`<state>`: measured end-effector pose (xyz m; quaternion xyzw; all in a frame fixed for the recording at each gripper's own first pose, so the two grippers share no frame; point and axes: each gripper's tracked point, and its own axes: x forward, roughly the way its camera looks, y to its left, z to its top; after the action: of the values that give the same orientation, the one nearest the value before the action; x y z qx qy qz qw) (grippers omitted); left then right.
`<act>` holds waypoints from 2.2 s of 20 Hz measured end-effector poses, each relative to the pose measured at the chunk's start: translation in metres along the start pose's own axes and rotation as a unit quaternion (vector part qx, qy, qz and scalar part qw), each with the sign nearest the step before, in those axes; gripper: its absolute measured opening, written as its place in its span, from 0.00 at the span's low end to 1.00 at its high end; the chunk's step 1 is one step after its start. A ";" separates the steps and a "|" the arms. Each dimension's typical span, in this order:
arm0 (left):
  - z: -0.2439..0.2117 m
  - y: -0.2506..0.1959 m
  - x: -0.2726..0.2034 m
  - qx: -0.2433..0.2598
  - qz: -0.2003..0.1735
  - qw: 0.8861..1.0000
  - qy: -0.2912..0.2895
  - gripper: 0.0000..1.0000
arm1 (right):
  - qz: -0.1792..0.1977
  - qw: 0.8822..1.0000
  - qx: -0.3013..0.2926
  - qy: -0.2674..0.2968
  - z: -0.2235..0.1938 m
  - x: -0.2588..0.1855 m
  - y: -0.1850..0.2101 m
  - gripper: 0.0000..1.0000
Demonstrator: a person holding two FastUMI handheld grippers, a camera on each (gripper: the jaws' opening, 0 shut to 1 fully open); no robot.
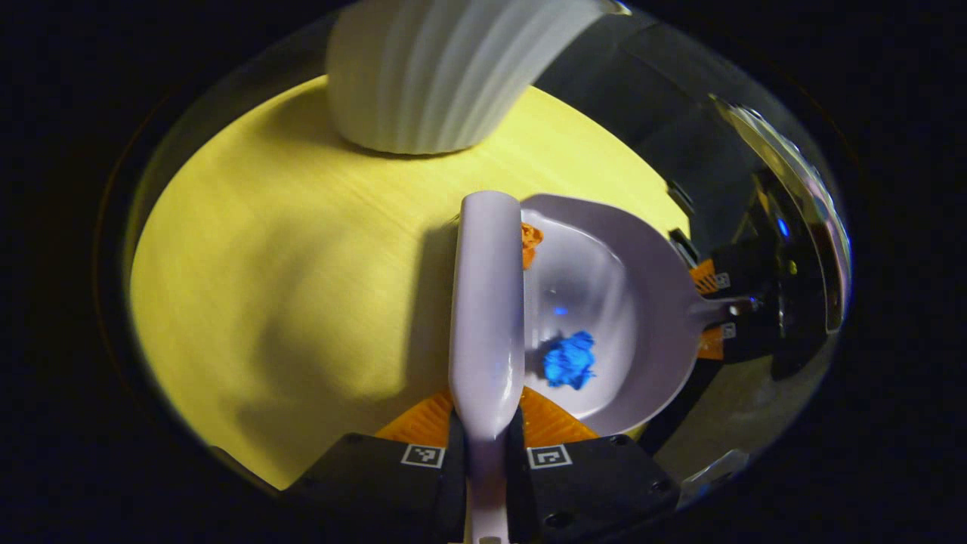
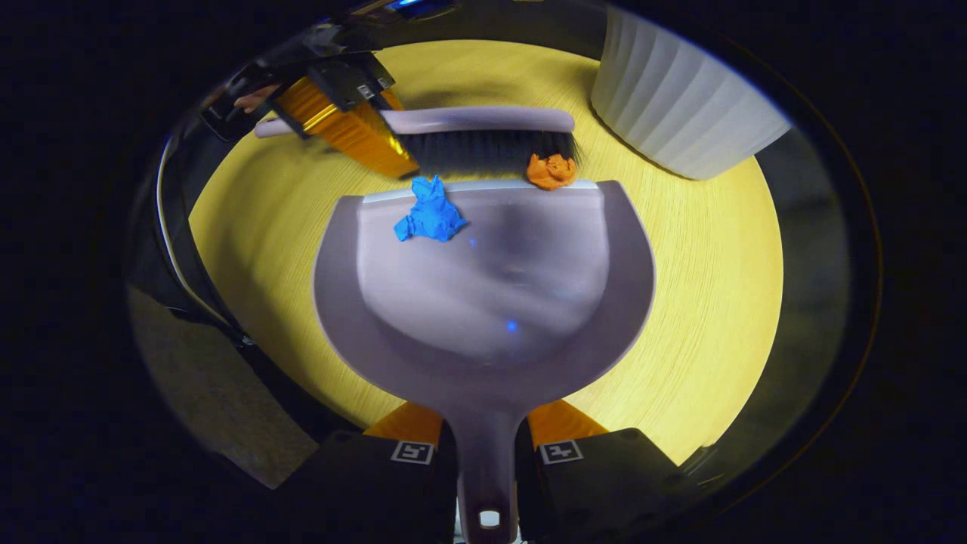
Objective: Pick up the small broom and dustpan from the desktop, sweep the trash into the dustpan with the broom, and then empty the trash into the garbage bin.
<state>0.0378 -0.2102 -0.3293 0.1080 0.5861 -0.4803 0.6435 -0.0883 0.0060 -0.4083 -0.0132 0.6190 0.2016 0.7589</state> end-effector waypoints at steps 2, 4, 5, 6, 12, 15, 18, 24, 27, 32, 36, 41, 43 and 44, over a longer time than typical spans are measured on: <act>-0.008 -0.011 -0.002 -0.005 -0.018 1.000 0.008 0.25 | 0.000 1.000 -0.002 -0.012 0.003 0.001 -0.001 0.36; -0.016 -0.015 -0.011 -0.023 -0.022 0.999 0.006 0.25 | 0.000 1.000 0.003 -0.028 0.003 -0.001 0.000 0.36; -0.019 -0.015 -0.017 -0.036 -0.012 0.999 -0.002 0.24 | 0.000 0.999 0.010 -0.035 0.002 -0.001 0.001 0.36; -0.021 -0.014 -0.025 -0.052 0.002 0.999 -0.016 0.24 | 0.000 0.999 0.021 -0.038 0.002 0.002 0.000 0.36; -0.062 0.018 -0.103 -0.194 0.119 0.964 -0.141 0.25 | -0.030 0.994 0.092 -0.057 -0.002 -0.061 -0.016 0.36; -0.086 0.023 -0.127 -0.230 0.146 0.948 -0.162 0.25 | -0.045 0.989 0.120 -0.074 0.009 -0.108 -0.028 0.36; -0.109 0.027 -0.110 -0.248 0.146 0.944 -0.162 0.24 | -0.051 0.986 0.140 -0.080 0.014 -0.163 -0.044 0.33; -0.126 0.033 -0.070 -0.248 0.137 0.944 -0.166 0.25 | -0.085 0.973 0.183 -0.116 0.029 -0.262 -0.092 0.39; -0.137 0.045 -0.074 -0.250 0.128 0.944 -0.172 0.25 | -0.145 0.967 0.171 -0.118 0.062 -0.282 -0.144 0.32; -0.142 0.041 -0.084 -0.249 0.124 0.944 -0.175 0.25 | -0.210 0.965 0.131 -0.087 0.103 -0.304 -0.205 0.36; -0.152 0.044 -0.084 -0.258 0.124 0.942 -0.176 0.24 | -0.237 0.967 0.086 -0.033 0.131 -0.306 -0.234 0.36; -0.166 0.053 -0.086 -0.271 0.122 0.938 -0.179 0.25 | -0.241 0.968 0.024 0.060 0.157 -0.306 -0.249 0.36; -0.166 0.053 -0.085 -0.276 0.121 0.936 -0.180 0.24 | -0.248 0.964 -0.002 0.091 0.165 -0.307 -0.254 0.36; -0.167 0.053 -0.085 -0.279 0.121 0.935 -0.182 0.24 | -0.253 0.962 -0.014 0.105 0.169 -0.309 -0.256 0.36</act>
<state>-0.0187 -0.0238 -0.3270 -0.0952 0.5521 -0.2274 0.7965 0.1048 -0.2730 -0.1359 -0.2008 0.6686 0.0090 0.7160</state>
